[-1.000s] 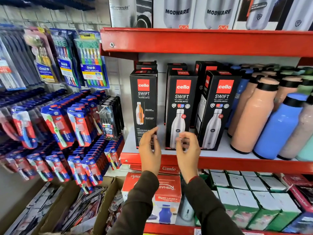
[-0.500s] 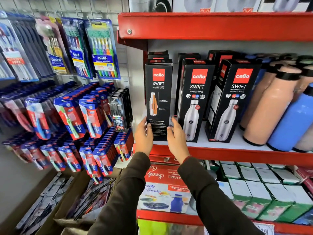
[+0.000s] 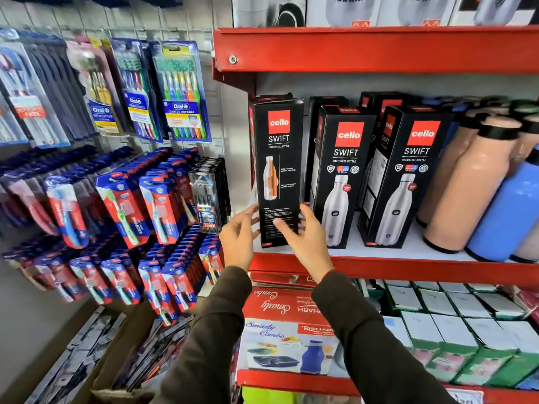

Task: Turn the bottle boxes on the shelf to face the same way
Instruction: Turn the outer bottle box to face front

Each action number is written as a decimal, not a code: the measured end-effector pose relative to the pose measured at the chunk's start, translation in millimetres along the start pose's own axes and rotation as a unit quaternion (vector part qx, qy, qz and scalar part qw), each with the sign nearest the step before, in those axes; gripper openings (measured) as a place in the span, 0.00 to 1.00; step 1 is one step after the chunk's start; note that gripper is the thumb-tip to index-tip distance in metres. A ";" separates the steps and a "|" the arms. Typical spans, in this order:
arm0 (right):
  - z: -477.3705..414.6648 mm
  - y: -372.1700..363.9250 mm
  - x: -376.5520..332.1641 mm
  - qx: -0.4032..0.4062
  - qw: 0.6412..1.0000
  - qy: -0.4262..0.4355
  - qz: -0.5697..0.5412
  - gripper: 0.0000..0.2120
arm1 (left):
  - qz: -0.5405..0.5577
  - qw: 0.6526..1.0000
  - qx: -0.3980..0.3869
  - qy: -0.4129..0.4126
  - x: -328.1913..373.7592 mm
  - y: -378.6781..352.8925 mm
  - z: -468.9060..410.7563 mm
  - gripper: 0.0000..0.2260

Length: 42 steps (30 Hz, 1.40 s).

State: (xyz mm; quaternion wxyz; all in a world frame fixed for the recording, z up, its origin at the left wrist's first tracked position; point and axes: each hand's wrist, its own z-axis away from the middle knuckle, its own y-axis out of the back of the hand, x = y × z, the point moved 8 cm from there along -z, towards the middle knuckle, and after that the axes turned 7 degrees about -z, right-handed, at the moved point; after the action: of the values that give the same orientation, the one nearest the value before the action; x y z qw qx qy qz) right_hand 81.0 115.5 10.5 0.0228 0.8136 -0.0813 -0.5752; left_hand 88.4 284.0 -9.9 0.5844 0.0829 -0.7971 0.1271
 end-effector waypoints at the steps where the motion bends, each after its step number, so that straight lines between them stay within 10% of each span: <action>1: 0.4 0.2 -3.7 0.001 1.000 -0.001 0.003 0.29 | 0.010 1.000 0.010 0.002 2.8 1.2 2.3 0.16; 8: -7.7 0.4 -10.5 0.023 0.999 0.008 0.032 0.38 | -0.002 0.997 0.060 -0.051 20.4 9.0 13.8 0.25; 13: -11.2 -1.1 -7.8 0.037 0.999 0.017 0.012 0.39 | -0.087 0.986 0.047 -0.134 27.0 11.2 0.7 0.14; 23: -17.2 -12.3 4.1 -0.039 0.999 0.021 0.030 0.46 | -0.123 0.987 -0.107 -0.015 -13.0 3.4 -42.1 0.16; 42: -23.9 -13.2 16.9 -0.037 0.993 0.049 0.102 0.29 | -0.152 0.982 -0.081 -0.080 -10.8 -13.4 -29.2 0.13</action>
State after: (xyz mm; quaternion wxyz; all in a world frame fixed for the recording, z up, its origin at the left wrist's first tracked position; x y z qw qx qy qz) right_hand 110.3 124.5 1.1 0.1157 0.8268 -0.1411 -0.5321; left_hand 122.1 279.7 -10.4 0.5362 0.1655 -0.8270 -0.0355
